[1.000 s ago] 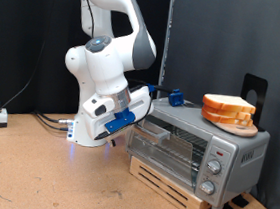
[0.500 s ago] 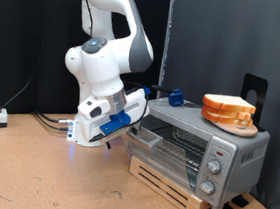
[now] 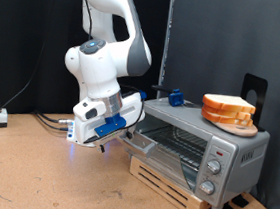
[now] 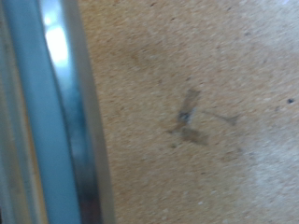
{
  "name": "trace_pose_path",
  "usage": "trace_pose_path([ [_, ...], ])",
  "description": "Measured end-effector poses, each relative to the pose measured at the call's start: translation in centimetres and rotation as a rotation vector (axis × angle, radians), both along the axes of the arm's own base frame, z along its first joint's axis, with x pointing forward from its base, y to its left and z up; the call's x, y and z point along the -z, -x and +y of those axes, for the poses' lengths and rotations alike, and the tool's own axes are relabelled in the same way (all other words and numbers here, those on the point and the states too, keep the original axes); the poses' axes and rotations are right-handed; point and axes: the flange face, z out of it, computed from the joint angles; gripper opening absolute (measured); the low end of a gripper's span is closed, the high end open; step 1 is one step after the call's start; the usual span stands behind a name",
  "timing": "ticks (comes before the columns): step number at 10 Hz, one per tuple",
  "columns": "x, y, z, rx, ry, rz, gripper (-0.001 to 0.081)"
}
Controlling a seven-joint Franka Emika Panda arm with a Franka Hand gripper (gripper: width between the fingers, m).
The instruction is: Make a piece of toast with the oven
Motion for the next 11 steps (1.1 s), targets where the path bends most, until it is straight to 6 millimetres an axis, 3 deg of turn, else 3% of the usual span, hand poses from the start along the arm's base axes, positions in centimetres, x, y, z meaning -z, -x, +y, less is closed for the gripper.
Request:
trace_pose_path([
  [4,1.4,-0.8,-1.4,0.058,-0.005,-0.001,0.0807],
  [8,2.2,-4.3,-0.8,0.092,-0.035,-0.016,0.0807],
  [11,3.3,-5.5,-1.4,0.083,0.002,0.006,0.0807],
])
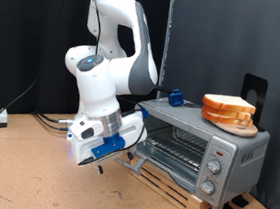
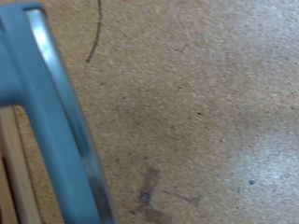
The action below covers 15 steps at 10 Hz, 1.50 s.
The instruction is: Make a piece of toast with the oven
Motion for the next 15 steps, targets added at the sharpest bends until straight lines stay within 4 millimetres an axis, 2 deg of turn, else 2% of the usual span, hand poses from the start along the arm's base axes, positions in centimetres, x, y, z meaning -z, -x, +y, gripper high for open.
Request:
trace_pose_path([
  [4,2.4,0.6,-1.7,-0.005,0.048,0.055,0.0807],
  [11,8.1,2.0,-4.1,0.039,0.102,0.098,0.0807],
  [13,8.2,2.0,-4.9,0.026,0.089,0.068,0.0807],
  [15,7.5,1.9,-6.7,0.020,0.091,0.036,0.0807],
])
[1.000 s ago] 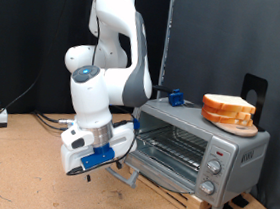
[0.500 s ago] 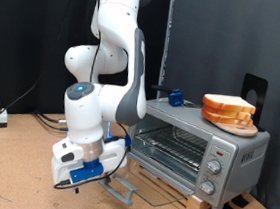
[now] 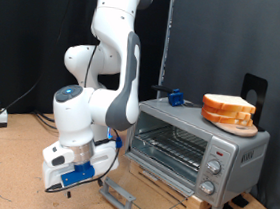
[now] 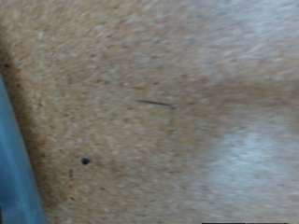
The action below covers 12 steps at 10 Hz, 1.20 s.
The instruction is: Make a piece of toast with the oven
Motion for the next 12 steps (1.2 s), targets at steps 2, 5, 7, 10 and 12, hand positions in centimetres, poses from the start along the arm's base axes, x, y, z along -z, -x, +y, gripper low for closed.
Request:
trace_pose_path([
  [2,-1.6,0.1,-1.5,-0.002,-0.034,-0.011,0.0807],
  [5,-3.8,0.5,-1.8,-0.030,-0.092,-0.005,0.0807],
  [7,-4.7,1.0,-0.7,-0.076,-0.212,0.033,0.0807],
  [10,-8.6,1.9,-0.3,-0.155,-0.450,0.002,0.0807],
  [12,-11.2,2.5,-0.4,-0.185,-0.538,-0.030,0.0807],
])
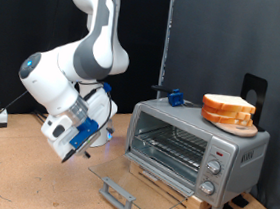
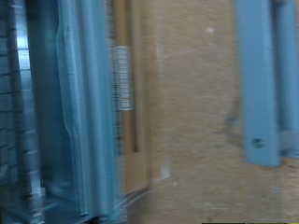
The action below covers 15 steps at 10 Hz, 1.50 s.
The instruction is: Make a piece of toast with the oven
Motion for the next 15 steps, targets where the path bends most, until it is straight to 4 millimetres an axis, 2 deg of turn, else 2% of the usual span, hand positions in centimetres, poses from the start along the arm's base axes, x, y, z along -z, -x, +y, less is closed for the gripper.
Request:
trace_pose_path([
  [4,-5.0,1.3,-0.1,-0.052,-0.051,-0.038,0.0807],
  [5,-5.9,2.0,0.2,-0.047,-0.041,-0.038,0.0807],
  [6,-5.7,1.9,0.2,-0.046,-0.043,-0.035,0.0807],
  [7,-6.1,2.0,1.1,-0.087,-0.114,-0.055,0.0807],
  [9,-8.3,2.4,3.3,-0.230,-0.320,-0.155,0.0807],
  [11,-10.5,2.6,4.8,-0.348,-0.393,-0.273,0.0807],
  [12,-11.6,2.6,5.5,-0.404,-0.378,-0.340,0.0807],
  [15,-14.7,2.2,8.5,-0.560,-0.155,-0.563,0.0807],
])
